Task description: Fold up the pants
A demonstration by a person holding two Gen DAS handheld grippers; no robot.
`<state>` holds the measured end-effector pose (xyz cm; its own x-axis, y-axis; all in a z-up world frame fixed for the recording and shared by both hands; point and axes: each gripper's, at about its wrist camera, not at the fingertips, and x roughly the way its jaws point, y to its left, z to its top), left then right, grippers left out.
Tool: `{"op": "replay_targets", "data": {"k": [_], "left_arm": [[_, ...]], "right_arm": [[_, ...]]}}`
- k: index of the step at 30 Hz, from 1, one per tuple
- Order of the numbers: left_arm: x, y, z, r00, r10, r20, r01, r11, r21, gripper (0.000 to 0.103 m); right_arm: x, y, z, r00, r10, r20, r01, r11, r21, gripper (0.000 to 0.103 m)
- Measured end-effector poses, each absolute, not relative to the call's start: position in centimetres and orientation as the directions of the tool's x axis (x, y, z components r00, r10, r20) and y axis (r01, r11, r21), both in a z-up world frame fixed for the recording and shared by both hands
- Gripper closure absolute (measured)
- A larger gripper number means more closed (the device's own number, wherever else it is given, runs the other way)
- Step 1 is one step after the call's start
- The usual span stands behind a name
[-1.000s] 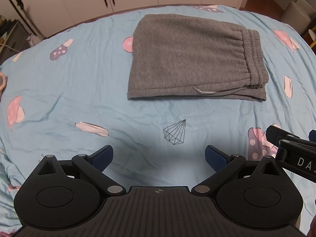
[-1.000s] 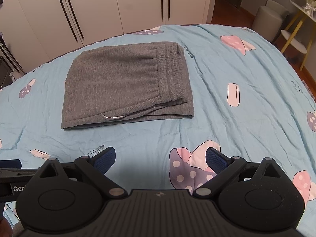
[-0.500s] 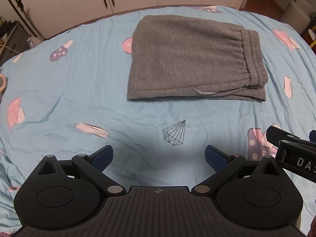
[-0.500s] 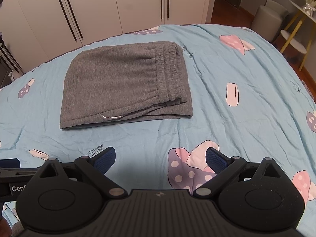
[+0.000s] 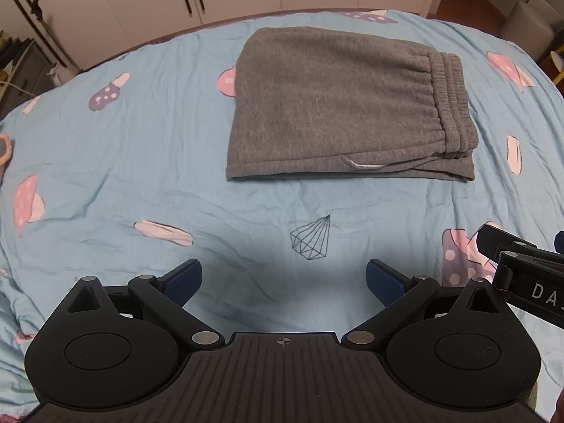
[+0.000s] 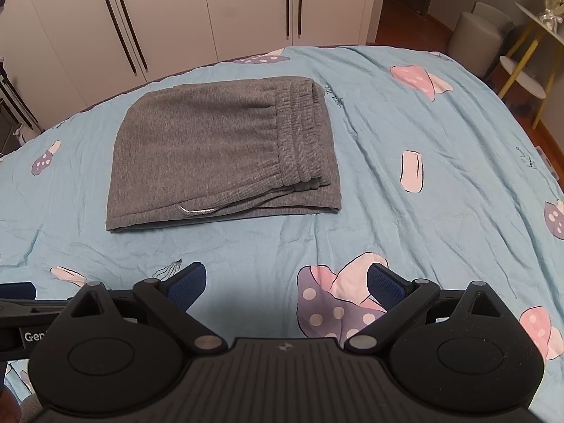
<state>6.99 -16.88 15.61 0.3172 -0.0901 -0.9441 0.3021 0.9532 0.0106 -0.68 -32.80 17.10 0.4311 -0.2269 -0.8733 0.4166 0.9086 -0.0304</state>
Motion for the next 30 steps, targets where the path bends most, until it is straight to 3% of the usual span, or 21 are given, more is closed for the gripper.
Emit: {"op": "replay_targets", "data": {"k": [30], "left_arm": [[6.97, -16.69, 16.02, 0.334, -0.07, -0.94, 0.283, 0.959, 0.029, 0.001]], "right_arm": [[-0.92, -32.47, 17.08, 0.435, -0.226, -0.872, 0.408, 0.913, -0.033, 0.005]]}}
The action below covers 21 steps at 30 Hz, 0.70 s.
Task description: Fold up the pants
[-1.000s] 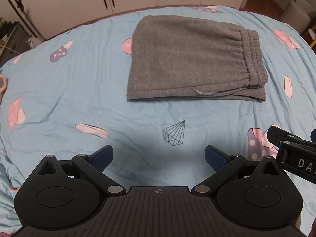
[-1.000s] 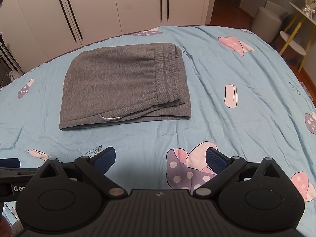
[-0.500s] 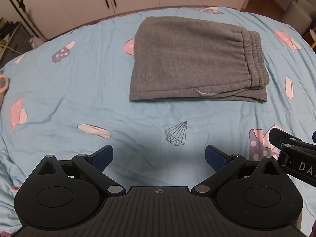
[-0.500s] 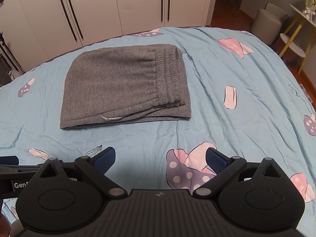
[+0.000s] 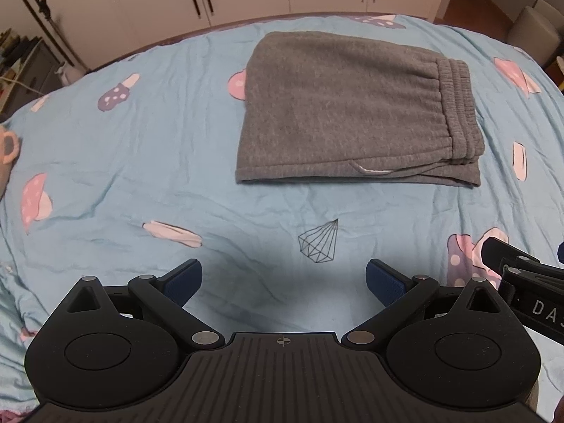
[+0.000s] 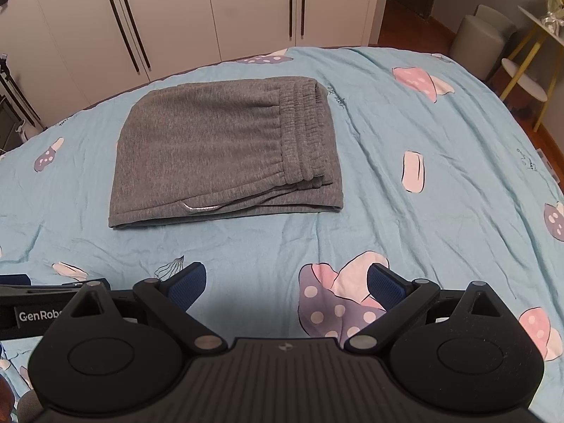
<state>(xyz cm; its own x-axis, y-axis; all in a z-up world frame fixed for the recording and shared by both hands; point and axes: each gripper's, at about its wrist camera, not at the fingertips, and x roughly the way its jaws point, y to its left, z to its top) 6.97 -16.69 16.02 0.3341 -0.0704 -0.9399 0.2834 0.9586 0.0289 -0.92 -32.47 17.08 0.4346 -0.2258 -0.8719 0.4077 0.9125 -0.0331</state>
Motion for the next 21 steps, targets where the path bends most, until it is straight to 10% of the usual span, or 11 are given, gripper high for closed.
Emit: {"op": "replay_targets", "data": {"k": [21], "left_arm": [[6.56, -16.84, 15.98, 0.346, -0.077, -0.935, 0.293, 0.956, 0.03, 0.001]], "right_arm": [[-1.4, -32.54, 16.79, 0.441, -0.214, -0.871, 0.403, 0.915, -0.021, 0.005]]}}
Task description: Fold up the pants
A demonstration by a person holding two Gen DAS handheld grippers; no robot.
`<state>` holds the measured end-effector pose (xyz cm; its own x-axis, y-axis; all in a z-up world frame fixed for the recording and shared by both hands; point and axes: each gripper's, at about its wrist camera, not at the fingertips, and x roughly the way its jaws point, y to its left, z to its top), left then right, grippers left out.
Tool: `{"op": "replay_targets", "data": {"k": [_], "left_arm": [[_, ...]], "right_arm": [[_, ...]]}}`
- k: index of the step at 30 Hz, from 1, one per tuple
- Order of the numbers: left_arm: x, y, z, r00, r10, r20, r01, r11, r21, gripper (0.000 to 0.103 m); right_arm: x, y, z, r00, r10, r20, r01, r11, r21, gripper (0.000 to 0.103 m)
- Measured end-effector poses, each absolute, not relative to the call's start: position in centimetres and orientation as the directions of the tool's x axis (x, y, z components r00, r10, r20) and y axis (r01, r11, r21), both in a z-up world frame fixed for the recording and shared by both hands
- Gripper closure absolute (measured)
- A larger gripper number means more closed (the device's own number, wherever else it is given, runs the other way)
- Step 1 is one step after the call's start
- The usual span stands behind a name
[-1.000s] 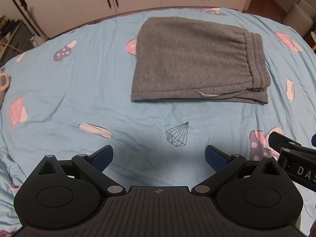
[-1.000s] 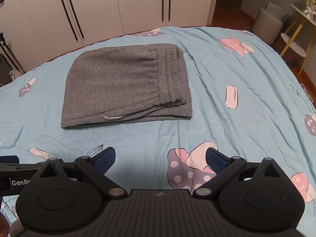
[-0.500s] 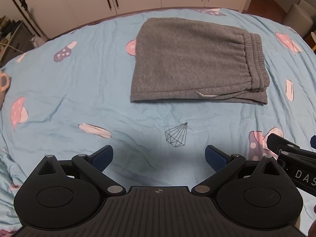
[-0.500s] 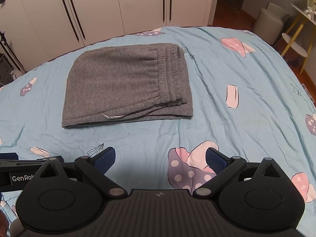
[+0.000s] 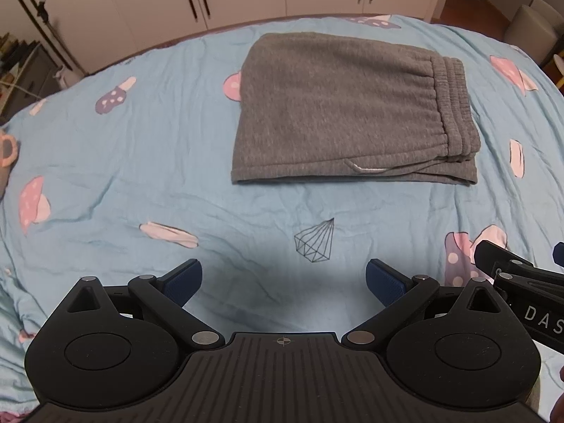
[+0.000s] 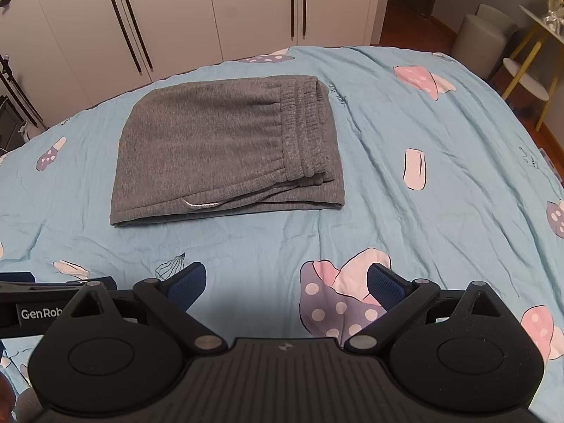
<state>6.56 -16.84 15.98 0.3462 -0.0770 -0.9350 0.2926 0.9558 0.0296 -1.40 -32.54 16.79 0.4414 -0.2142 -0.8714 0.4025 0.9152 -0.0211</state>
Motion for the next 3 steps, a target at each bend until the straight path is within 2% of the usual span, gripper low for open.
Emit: {"op": "replay_targets", "data": {"k": [3], "left_arm": [[6.47, -16.94, 16.0, 0.355, -0.087, -0.931, 0.303, 0.953, 0.027, 0.001]], "right_arm": [[-1.61, -32.53, 16.7, 0.444, -0.214, -0.87, 0.403, 0.915, -0.019, 0.005]]}}
